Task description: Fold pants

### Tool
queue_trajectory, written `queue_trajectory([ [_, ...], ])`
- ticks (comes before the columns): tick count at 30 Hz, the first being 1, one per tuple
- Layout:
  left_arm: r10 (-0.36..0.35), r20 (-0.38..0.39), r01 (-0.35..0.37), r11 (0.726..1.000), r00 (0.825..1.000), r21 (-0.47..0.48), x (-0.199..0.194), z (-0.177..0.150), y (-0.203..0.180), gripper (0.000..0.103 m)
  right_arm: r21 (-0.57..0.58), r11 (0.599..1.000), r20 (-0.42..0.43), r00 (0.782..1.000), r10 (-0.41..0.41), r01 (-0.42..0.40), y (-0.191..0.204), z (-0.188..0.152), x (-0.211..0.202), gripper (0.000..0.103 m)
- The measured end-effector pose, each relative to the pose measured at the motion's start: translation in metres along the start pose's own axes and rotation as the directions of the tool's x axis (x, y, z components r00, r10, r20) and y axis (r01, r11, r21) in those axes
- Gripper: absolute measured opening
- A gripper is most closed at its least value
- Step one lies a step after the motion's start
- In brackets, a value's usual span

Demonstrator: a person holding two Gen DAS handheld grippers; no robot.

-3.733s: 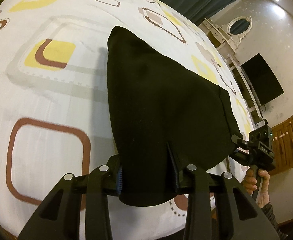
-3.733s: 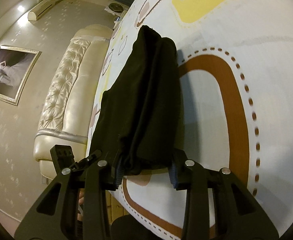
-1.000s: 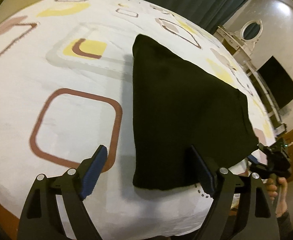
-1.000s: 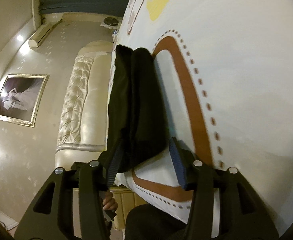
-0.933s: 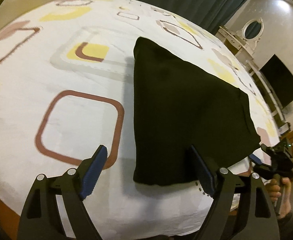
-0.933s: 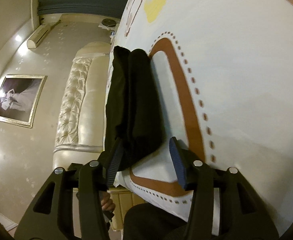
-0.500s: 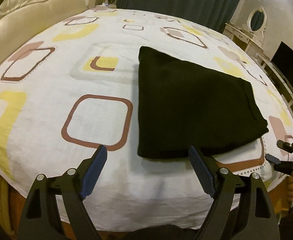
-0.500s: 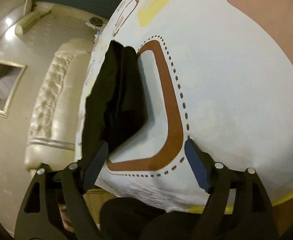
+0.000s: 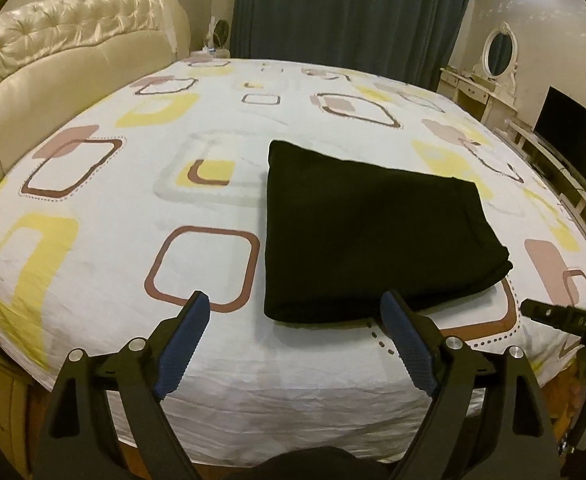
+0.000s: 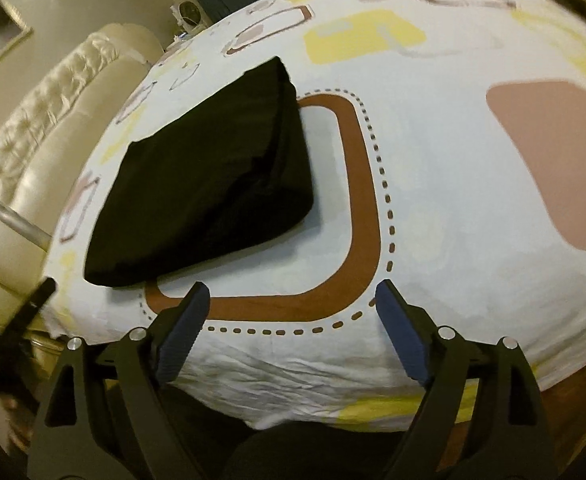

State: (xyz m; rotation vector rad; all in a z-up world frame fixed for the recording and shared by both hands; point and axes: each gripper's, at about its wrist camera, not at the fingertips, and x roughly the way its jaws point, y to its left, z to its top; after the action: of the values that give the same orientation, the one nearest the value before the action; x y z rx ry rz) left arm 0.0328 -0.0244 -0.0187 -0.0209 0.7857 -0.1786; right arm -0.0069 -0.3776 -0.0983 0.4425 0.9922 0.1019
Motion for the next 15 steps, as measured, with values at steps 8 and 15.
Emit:
queue_trajectory([
  [8,0.033,-0.008,-0.033,0.999,0.999,0.034,0.001,-0.002,-0.016,0.087,-0.113,0.989,0.065,0.994,-0.086,0.093,0.026,-0.009,-0.008,0.088],
  [15,0.047,0.002,-0.047,0.997,0.999,0.053,-0.001,-0.002,-0.019,0.087,-0.131,0.988,0.080,0.994,-0.077,0.087,0.031,-0.009,-0.014,0.088],
])
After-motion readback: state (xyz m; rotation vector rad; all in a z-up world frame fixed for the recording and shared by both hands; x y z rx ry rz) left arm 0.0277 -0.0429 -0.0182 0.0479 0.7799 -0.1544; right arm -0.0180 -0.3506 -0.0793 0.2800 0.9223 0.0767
